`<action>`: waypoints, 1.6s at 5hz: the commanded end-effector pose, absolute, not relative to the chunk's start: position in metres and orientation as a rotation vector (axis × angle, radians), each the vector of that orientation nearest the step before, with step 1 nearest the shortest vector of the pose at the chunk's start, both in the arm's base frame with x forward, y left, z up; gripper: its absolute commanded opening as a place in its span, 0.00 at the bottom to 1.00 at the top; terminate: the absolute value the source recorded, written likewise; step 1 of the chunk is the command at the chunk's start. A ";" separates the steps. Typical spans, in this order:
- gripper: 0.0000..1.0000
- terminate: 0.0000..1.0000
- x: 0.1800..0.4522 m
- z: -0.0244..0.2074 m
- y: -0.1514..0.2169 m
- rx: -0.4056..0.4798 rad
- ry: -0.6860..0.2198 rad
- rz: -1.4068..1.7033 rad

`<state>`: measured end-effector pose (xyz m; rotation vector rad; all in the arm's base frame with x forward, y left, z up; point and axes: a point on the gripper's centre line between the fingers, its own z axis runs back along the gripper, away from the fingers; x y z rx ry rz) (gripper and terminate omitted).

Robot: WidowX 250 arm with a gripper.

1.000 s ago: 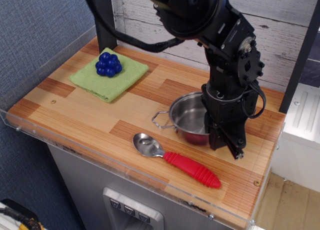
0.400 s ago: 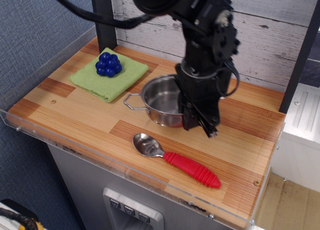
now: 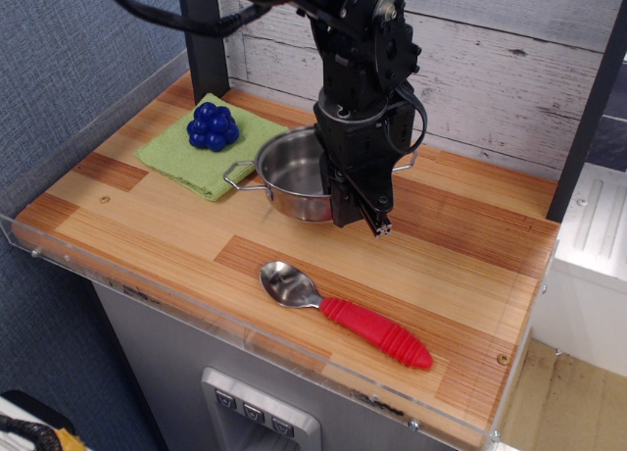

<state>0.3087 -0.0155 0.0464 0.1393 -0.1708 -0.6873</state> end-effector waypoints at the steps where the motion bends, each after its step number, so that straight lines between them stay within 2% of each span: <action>1: 0.00 0.00 0.330 0.055 -0.009 0.166 -0.236 -0.716; 3: 0.00 0.00 0.350 0.038 -0.010 0.181 -0.215 -0.717; 5: 0.00 0.00 0.351 0.033 -0.008 0.184 -0.226 -0.668; 6: 1.00 0.00 0.349 0.037 -0.005 0.182 -0.263 -0.624; 8: 1.00 0.00 0.345 0.057 -0.004 0.187 -0.306 -0.608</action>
